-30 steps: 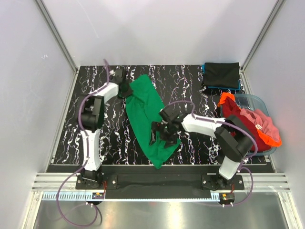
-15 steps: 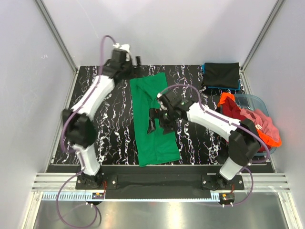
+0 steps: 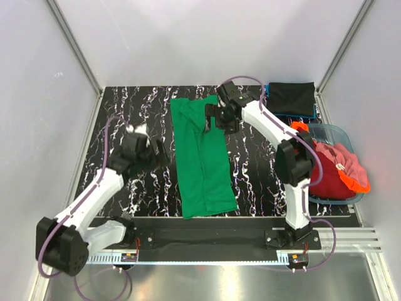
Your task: Fold and stack the t-shirts
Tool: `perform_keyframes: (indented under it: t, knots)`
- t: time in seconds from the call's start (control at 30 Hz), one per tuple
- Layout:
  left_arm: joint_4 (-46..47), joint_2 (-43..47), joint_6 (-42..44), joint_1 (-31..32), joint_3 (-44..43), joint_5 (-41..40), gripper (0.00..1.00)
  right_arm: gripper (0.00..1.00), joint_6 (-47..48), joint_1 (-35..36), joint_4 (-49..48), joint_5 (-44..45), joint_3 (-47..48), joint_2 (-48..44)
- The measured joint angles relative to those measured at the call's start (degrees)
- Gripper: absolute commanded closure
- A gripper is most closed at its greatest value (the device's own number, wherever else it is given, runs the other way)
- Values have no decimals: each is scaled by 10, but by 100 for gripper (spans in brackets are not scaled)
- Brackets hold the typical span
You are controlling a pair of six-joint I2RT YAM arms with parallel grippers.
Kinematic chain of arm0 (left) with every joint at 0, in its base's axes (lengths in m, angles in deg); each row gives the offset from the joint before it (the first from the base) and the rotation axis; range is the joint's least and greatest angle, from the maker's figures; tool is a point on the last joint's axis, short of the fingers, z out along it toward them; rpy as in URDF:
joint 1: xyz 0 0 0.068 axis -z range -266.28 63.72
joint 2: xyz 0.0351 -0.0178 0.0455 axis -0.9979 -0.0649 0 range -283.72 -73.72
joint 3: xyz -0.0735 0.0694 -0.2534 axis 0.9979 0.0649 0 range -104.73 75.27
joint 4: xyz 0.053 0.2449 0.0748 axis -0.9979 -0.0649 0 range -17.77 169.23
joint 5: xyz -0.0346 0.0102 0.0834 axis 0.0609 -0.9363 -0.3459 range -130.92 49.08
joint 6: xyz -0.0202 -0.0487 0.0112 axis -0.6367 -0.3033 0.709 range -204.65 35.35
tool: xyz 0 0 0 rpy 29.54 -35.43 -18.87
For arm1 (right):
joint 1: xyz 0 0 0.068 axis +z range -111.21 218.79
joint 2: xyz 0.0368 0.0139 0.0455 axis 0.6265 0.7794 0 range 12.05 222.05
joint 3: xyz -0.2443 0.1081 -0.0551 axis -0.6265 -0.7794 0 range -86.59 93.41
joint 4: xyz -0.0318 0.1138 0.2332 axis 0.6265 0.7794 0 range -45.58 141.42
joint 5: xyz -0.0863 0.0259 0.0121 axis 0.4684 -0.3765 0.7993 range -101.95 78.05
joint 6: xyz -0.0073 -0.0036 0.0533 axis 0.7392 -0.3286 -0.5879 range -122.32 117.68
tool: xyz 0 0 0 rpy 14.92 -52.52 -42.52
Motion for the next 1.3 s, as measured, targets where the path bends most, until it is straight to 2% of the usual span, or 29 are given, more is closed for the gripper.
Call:
perform_keyframes:
  t: [0.13,0.27,0.4,0.6,0.97,1.3]
  knots:
    - [-7,60,-46,53,100,19,7,0,19,-32,5,-11,113,91]
    - [-5,135,-79,98,137,31,9,1,21,-45,0,-47,230,184]
    - [-14,226,-107,106,151,42,9,5,1,-45,-8,-127,326,272]
    - [-42,339,-113,111,147,42,9,5,-49,-43,-49,-246,365,373]
    - [-61,329,-107,115,146,44,9,7,-116,-62,-108,-328,424,431]
    - [-60,299,-104,116,146,46,10,6,-169,-124,-165,-320,402,431]
